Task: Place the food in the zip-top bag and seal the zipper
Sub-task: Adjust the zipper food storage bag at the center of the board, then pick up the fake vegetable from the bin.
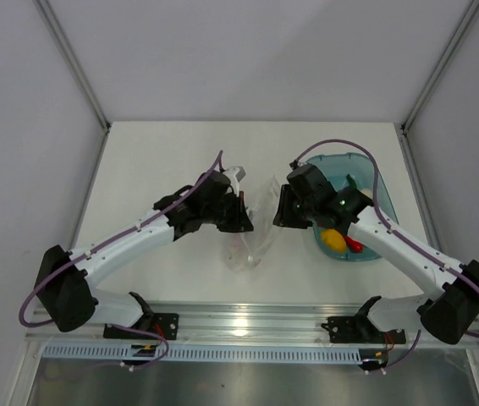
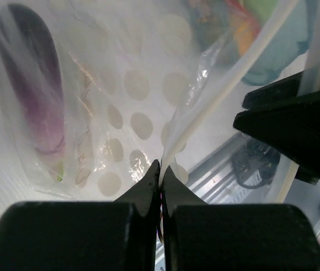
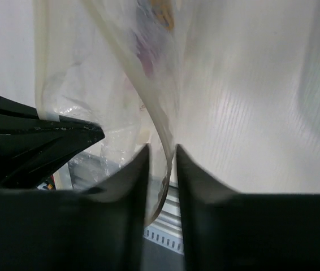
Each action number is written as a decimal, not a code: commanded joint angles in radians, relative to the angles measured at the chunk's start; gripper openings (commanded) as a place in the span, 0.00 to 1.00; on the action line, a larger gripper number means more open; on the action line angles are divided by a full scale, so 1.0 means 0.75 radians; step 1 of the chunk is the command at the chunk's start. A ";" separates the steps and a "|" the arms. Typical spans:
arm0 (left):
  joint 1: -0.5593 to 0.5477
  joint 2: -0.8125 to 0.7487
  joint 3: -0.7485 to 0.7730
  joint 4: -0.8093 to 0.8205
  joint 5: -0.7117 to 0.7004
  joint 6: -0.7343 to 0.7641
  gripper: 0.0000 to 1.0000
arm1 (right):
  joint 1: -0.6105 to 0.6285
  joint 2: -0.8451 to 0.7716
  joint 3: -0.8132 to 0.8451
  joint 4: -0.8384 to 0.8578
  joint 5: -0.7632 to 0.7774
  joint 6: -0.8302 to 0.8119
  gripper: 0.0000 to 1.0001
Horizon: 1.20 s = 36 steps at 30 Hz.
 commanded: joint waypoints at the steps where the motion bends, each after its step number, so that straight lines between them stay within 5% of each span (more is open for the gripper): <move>1: 0.002 -0.091 0.067 0.024 0.016 0.001 0.01 | 0.015 -0.035 0.076 -0.042 0.056 -0.060 0.37; 2: 0.002 -0.084 0.112 -0.007 0.007 0.007 0.00 | 0.015 -0.039 0.106 -0.076 0.056 -0.084 0.56; 5: 0.007 -0.050 0.177 -0.054 -0.025 0.018 0.01 | 0.023 -0.031 0.282 -0.209 0.097 -0.135 0.82; 6: 0.011 -0.039 0.194 -0.054 -0.030 0.018 0.01 | 0.027 -0.045 0.327 -0.234 0.109 -0.142 0.98; 7: 0.013 -0.015 0.214 -0.066 -0.048 0.014 0.00 | 0.033 -0.061 0.366 -0.252 0.111 -0.150 0.99; 13: 0.035 0.045 0.251 -0.075 -0.062 0.014 0.01 | -0.095 -0.254 0.491 -0.340 0.320 -0.127 0.99; 17: 0.037 0.004 0.198 -0.019 -0.066 0.009 0.00 | -0.642 -0.225 0.450 -0.363 0.063 -0.199 1.00; 21: 0.037 -0.015 0.198 -0.023 -0.064 0.020 0.01 | -0.817 -0.160 0.362 -0.220 -0.046 -0.228 0.99; 36: 0.033 -0.017 0.163 0.071 0.073 -0.009 0.01 | -0.910 0.584 0.333 0.101 0.101 -0.119 0.78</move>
